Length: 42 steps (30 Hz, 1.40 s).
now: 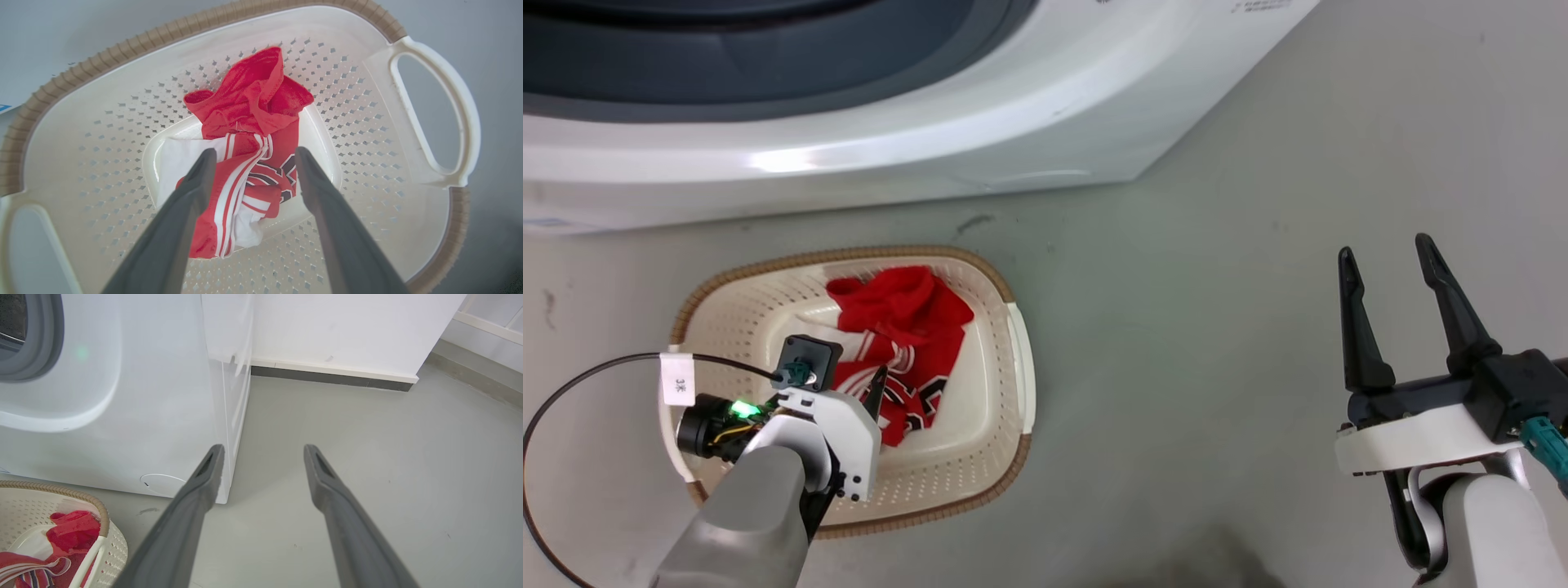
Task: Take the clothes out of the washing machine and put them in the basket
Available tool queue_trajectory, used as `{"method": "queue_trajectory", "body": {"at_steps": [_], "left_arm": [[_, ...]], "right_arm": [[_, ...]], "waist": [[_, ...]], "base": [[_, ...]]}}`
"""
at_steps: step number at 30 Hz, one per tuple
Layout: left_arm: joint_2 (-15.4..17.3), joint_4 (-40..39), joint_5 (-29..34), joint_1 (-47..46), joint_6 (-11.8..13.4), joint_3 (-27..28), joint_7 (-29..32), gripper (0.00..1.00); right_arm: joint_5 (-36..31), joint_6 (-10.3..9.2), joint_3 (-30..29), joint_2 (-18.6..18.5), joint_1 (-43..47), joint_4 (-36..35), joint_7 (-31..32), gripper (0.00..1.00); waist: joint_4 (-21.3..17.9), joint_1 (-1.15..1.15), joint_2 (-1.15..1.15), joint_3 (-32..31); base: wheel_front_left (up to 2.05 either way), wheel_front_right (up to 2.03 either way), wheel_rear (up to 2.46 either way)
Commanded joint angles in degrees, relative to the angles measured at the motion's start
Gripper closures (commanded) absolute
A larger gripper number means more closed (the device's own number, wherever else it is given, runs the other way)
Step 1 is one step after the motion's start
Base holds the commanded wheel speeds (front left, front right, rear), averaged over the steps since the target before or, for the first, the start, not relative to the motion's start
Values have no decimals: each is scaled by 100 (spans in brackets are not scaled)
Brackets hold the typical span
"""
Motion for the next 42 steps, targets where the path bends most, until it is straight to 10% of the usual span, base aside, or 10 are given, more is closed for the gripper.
{"method": "queue_trajectory", "body": {"at_steps": [1,22,42], "left_arm": [[2,-82,-47,116,-3,30,-29,0],[397,-3535,317,1674,593,1067,-41,0],[1658,-4236,394,-936,339,1368,2009,0]], "right_arm": [[-24,-4,-1,9,84,25,-16,0],[-54,-4,-134,8,805,199,-16,0],[519,-4,362,12,214,3,-16,0]], "waist": [[118,0,0,-296],[212,0,0,-1829],[-819,0,0,-294]], "base": [[0,0,0],[0,0,0],[0,0,0]]}}
